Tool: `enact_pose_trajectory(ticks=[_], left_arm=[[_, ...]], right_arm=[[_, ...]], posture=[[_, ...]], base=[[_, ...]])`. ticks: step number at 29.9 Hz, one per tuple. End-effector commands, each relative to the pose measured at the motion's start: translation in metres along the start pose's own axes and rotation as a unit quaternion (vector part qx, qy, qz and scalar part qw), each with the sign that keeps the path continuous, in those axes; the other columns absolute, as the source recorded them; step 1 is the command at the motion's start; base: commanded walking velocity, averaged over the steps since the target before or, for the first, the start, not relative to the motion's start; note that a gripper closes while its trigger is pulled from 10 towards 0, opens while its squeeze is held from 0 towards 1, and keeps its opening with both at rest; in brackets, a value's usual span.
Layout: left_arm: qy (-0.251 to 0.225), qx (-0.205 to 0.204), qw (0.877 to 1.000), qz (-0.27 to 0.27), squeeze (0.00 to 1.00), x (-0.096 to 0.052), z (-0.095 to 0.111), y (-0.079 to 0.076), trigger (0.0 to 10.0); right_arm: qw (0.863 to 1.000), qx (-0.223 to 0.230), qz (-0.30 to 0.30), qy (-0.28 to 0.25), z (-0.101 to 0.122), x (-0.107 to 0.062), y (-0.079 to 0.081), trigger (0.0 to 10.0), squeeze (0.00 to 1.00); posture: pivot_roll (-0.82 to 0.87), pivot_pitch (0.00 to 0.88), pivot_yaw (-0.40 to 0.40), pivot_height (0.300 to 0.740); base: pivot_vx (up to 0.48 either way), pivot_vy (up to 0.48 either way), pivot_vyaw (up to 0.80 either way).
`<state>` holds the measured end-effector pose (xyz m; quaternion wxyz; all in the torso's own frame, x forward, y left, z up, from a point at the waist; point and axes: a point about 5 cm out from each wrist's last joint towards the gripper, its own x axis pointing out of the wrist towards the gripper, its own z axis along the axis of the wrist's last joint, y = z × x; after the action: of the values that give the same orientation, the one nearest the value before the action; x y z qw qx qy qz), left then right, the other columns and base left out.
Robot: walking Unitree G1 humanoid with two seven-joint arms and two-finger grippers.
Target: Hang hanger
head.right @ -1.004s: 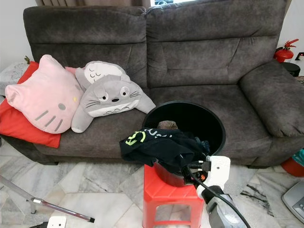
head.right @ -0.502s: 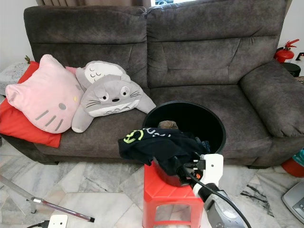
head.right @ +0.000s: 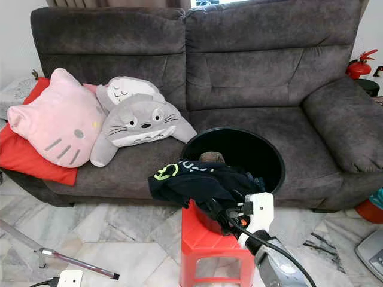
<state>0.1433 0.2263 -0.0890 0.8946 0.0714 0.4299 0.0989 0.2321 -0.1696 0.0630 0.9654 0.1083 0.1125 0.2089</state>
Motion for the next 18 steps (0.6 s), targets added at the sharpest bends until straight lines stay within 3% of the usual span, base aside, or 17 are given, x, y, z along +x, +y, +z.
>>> enact_pose_trajectory(ticks=[1, 18], left_arm=[[0.01, 0.009, 1.0, 0.003, 0.0, -0.0009, -0.0041, 0.0012, 10.0], [0.013, 0.01, 1.0, 0.001, 0.0, -0.0006, -0.004, -0.0002, 10.0]], right_arm=[[1.0, -0.004, 0.003, -0.008, 0.0032, 0.005, 0.0025, 0.0, 0.0], [1.0, -0.013, -0.002, -0.012, 0.0034, 0.0081, -0.0006, 0.0, 0.0]], posture=[[-0.23, 0.0, 0.072, 0.74], [-0.23, 0.0, 0.073, 0.74]], base=[[0.0, 0.0, 0.0], [0.0, 0.0, 0.0]])
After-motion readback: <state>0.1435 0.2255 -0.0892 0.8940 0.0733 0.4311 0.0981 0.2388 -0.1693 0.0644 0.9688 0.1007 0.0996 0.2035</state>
